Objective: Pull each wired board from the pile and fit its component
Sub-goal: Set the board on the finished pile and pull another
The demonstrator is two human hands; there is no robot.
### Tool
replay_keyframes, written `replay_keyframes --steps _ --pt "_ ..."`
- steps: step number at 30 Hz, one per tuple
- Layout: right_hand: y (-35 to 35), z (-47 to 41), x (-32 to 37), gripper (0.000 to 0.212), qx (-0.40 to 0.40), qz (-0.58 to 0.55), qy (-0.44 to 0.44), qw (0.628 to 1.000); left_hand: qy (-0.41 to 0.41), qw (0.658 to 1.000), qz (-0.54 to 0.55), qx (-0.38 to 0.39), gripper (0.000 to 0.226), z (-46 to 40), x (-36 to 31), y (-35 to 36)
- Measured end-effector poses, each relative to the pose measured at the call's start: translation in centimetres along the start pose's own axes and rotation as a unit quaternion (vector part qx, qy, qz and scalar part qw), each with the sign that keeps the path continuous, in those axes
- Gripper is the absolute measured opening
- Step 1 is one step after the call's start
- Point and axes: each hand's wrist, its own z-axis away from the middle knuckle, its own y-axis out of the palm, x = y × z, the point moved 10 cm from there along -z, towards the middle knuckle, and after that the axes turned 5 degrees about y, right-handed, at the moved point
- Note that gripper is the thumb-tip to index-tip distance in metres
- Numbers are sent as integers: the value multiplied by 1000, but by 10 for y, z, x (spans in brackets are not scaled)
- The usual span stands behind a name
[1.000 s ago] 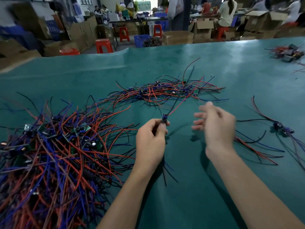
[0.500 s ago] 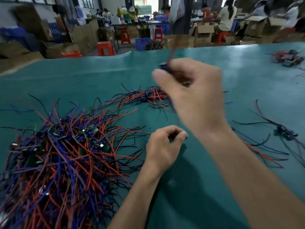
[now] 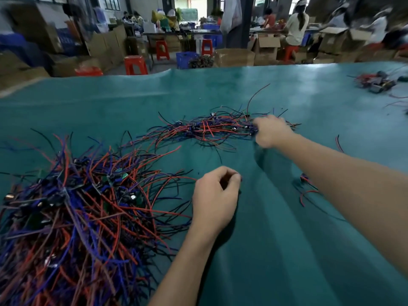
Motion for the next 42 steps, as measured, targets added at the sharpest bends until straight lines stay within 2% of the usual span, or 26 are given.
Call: replay_keyframes --steps 2,5,7,10,12,13,16,17,18,20,22,25,27,28,30,32,35,37,42 --pt "18 -4 -18 49 30 -20 20 999 -5 1000 5 -6 25 0 1 -1" --pt "11 -4 -26 46 -8 -109 29 994 -13 1000 2 -8 22 2 1 -2" --pt "-5 1 -36 34 -65 -206 63 974 -14 1000 1 -14 18 1 2 -4" --pt "-39 25 -48 8 -142 -355 75 921 -23 999 6 -23 14 0 6 -5" --pt "-56 51 -48 10 -146 -494 54 855 -25 999 18 -26 14 0 5 -6" --pt "-60 65 -47 16 -131 -580 43 803 -23 999 29 -27 14 0 4 -6" --pt "-51 109 -22 12 -19 -771 9 636 -31 996 75 -37 23 2 4 -6" --pt "-40 121 -10 8 24 -801 7 598 -39 994 90 -42 27 2 6 -7" --pt "-26 133 1 6 61 -812 11 581 -47 993 102 -42 32 2 8 -6" --pt "6 149 18 9 108 -795 26 596 -50 991 121 -38 39 3 8 -4" --pt "30 157 30 14 117 -777 35 617 -38 991 126 -24 38 3 4 0" --pt "39 160 37 24 71 -765 7 640 9 995 100 2 27 0 -3 3" --pt "39 160 39 27 59 -753 -13 655 14 995 97 0 11 -1 -2 2" --pt "40 160 40 26 64 -749 -14 659 10 995 99 2 10 0 -2 2" --pt "43 158 38 23 63 -730 -15 680 8 995 102 3 24 1 -3 1" --pt "43 157 37 23 60 -709 -17 702 0 993 116 -1 22 3 -3 0" --pt "36 158 35 26 51 -697 -35 714 4 995 99 -14 16 2 -1 -4" --pt "26 157 24 26 22 -691 -38 721 4 996 92 -18 20 1 0 -5" --pt "12 157 15 8 -2 -690 -87 718 4 996 90 -5 17 2 -1 -1"
